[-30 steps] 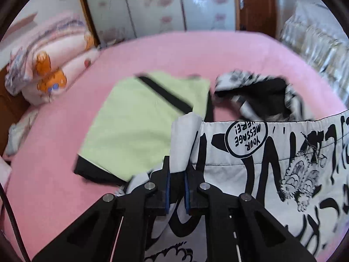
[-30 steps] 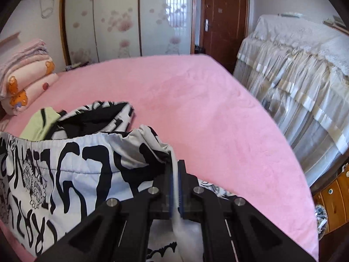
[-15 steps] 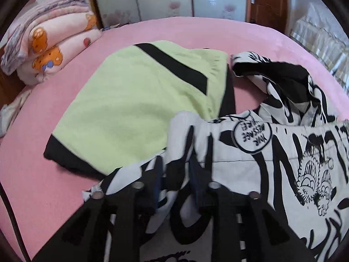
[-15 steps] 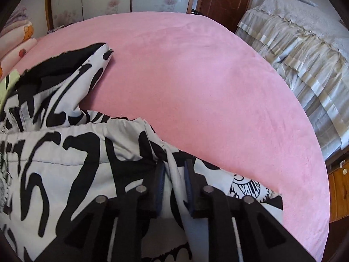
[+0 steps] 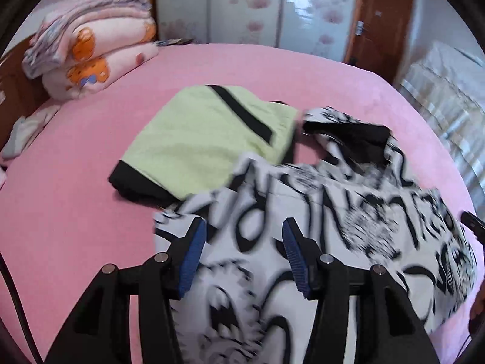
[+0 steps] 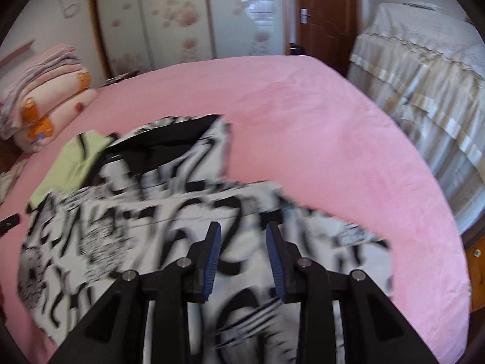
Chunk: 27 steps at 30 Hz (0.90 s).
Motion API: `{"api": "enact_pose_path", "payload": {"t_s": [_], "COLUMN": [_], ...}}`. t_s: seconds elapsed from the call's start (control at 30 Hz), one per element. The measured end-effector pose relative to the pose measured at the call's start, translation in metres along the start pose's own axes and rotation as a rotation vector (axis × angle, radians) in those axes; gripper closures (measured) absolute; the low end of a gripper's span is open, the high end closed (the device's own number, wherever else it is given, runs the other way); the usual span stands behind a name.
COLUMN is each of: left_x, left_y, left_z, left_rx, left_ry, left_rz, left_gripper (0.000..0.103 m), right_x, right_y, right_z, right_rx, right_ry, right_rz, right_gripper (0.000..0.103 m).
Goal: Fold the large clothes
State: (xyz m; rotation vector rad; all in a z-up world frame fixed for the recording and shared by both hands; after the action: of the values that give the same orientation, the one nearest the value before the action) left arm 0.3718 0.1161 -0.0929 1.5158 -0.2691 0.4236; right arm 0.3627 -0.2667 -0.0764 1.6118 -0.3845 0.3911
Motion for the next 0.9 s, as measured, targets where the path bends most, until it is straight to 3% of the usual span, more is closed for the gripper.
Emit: {"api": "enact_pose_path", "payload": {"t_s": [0.17, 0.23, 0.3, 0.47, 0.6, 0.73, 0.9], "left_x": [-0.043, -0.059, -0.073, -0.088, -0.083, -0.088, -0.097], "left_y": [-0.009, -0.03, -0.051, -0.061, -0.054, -0.05, -0.049], "left_z": [0.051, 0.059, 0.062, 0.053, 0.009, -0.037, -0.058], "left_rx": [0.011, 0.0, 0.021, 0.107, 0.167, 0.207, 0.221], "left_ry": [-0.095, -0.097, -0.103, -0.148, -0.076, 0.011, 0.013], "left_rz": [-0.011, -0.077, -0.137, -0.103, -0.075, -0.05, -0.04], "left_gripper": [0.052, 0.052, 0.052, 0.052, 0.052, 0.052, 0.052], "right_x": [-0.029, -0.041, -0.049, -0.057, -0.068, -0.09, -0.109], "right_y": [-0.013, -0.028, -0.043, -0.057, -0.05, -0.031, -0.028], "right_z": [-0.084, -0.099, -0.089, -0.023, 0.065, 0.138, 0.153], "right_rx": [0.049, 0.045, 0.018, -0.111, -0.268, -0.274, -0.316], "right_ry": [0.137, 0.16, 0.152, 0.079, -0.035, -0.118, -0.097], "right_rz": [-0.019, -0.05, -0.079, -0.068, -0.08, -0.054, -0.063], "right_gripper": [0.072, 0.072, 0.072, 0.072, 0.073, 0.096, 0.096]}}
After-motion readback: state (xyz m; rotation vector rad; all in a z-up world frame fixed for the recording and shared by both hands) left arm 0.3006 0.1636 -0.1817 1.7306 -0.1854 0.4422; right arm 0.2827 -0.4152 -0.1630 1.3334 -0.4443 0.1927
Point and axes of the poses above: each gripper's, at about its wrist camera, not at the fingertips, and y roughly against the way its jaws point, z to its right, x to its top, the point moved 3 cm from there along -y, roughly the way its jaws point, and after that the axes turned 14 degrees about -z, right-handed, at the moved point
